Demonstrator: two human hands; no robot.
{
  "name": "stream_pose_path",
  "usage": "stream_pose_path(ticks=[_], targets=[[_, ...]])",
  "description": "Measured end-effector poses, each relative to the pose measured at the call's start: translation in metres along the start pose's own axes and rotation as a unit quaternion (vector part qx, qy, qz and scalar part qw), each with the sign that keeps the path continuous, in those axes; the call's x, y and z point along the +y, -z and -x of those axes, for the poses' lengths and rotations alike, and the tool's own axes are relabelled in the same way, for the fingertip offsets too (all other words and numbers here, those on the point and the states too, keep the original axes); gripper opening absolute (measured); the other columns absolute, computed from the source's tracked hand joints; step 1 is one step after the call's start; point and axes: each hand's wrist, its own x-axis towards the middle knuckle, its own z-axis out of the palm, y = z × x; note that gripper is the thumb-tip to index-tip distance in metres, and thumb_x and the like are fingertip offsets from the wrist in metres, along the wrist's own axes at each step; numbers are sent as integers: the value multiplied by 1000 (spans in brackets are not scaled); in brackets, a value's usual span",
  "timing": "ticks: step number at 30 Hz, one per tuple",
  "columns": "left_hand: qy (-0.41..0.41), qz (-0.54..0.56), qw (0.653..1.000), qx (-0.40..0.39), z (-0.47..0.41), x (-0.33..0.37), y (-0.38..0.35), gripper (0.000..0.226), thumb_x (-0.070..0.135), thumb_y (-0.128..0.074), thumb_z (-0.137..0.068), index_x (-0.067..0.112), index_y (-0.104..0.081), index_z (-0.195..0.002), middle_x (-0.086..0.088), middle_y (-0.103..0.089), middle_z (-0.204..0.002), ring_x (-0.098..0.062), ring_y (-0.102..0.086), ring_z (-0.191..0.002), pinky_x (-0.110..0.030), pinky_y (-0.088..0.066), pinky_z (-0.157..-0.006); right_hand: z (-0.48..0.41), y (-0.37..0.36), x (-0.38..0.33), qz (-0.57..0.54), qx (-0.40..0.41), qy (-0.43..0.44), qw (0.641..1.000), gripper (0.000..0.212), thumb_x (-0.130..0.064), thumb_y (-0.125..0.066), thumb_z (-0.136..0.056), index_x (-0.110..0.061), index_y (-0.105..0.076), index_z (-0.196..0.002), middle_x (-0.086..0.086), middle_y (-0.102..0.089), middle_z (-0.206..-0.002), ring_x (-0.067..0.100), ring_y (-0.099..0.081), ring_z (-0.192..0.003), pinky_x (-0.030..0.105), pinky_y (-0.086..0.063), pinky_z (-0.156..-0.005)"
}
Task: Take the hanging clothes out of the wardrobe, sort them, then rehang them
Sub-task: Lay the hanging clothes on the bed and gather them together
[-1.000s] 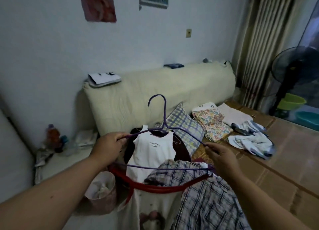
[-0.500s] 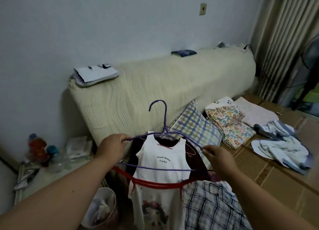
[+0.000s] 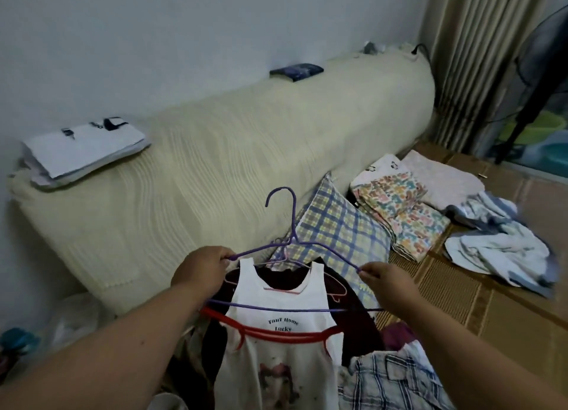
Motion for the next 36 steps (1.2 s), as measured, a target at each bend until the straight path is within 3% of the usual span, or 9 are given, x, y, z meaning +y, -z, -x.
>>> stream_pose_path(ticks=[5, 10, 16, 19, 21, 24, 26, 30, 36], targets=[[-1, -32, 995, -95, -81, -29, -58, 26, 18, -50, -94, 26, -68, -110, -4, -66, -116, -21, -59, -105, -27, -43, -84, -67, -42, 16, 39, -38, -85, 995, 24, -28, -49, -97, -17, -67, -109, 4, -69, -102, 18, -60, -83, 24, -43, -63], [16, -14, 986, -166, -154, -61, -114, 29, 14, -48, -96, 22, -65, -118, -5, -60, -128, -17, -55, -110, -21, -37, -88, -142, -92, 25, 56, -68, -159, 983, 25, -24, -46, -97, -17, -65, -113, 5, -66, -101, 17, -55, -81, 24, -40, -62], [27, -50, 977, -203, -216, -87, -172, 28, 24, -47, -95, 27, -64, -117, -2, -62, -125, -22, -57, -114, -24, -43, -93, -202, -149, 47, 85, -52, -250, 963, 28, -19, -40, -95, -29, -59, -114, 1, -63, -106, 18, -57, -88, 34, -49, -83], [-12, -88, 977, -192, -233, -91, -197, 31, 29, -49, -90, 23, -63, -117, -7, -65, -115, -25, -60, -107, -32, -48, -91, -213, -166, 53, 89, -69, -249, 962, 42, -30, -46, -93, -32, -43, -136, 4, -53, -125, 24, -53, -111, 42, -45, -93], [-42, -101, 977, -185, -234, -88, -206, 45, 36, -56, -86, 22, -55, -130, -9, -59, -123, -25, -54, -115, -32, -44, -97, -211, -174, 53, 113, -73, -228, 964, 62, -38, -51, -92, -33, -24, -147, 5, -34, -148, 28, -34, -134, 49, -32, -105], [-89, -149, 960, -220, -226, -75, -209, 68, 45, -53, -89, 27, -26, -148, -10, -28, -152, -25, -29, -139, -32, -26, -113, -197, -173, 43, 151, -67, -186, 969, 78, -44, -53, -91, -35, -3, -150, 3, 1, -160, 26, 0, -147, 52, -15, -114], [-133, -170, 950, -226, -219, -57, -201, 73, 48, -51, -90, 31, -15, -150, -7, -11, -158, -26, -19, -142, -36, -22, -116, -183, -163, 36, 170, -52, -159, 971, 81, -47, -52, -91, -36, 3, -150, 1, 12, -159, 24, 11, -146, 51, -9, -115], [-217, -161, 931, -247, -202, -5, -180, 74, 42, -52, -91, 34, -8, -150, -5, 3, -160, -27, -12, -145, -38, -23, -115, -142, -118, 27, 185, -22, -154, 971, 79, -49, -49, -92, -38, 4, -149, -1, 15, -159, 22, 15, -146, 51, -3, -116], [-347, -140, 896, -240, -147, 101, -154, 65, 40, -50, -94, 35, -16, -149, -2, 1, -160, -28, -4, -146, -51, -18, -115, -37, -46, 36, 219, 45, -209, 952, 76, -41, -50, -91, -40, 0, -148, -2, 9, -160, 21, 8, -147, 53, -7, -114]])
